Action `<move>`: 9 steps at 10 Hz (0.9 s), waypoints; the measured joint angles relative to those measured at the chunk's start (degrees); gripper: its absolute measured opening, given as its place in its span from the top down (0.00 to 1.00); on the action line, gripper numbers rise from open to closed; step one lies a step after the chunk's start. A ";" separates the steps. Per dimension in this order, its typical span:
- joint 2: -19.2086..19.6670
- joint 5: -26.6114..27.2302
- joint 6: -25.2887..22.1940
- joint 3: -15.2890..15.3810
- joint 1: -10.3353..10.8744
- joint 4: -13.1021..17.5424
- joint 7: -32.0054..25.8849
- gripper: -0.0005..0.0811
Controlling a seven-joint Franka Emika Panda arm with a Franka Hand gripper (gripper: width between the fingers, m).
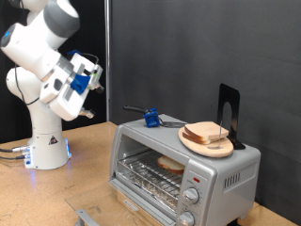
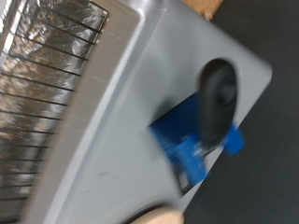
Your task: Make a piece of toast with the oven
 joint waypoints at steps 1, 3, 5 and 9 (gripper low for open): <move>1.07 0.40 -0.44 -2.12 -1.68 -0.01 2.78 0.00; 3.68 0.36 -0.70 -5.82 -4.35 0.45 3.87 0.00; 7.99 -0.98 -1.81 -8.89 -5.73 2.84 3.84 0.00; 17.21 -2.69 -3.10 -11.64 -6.22 8.62 0.47 0.00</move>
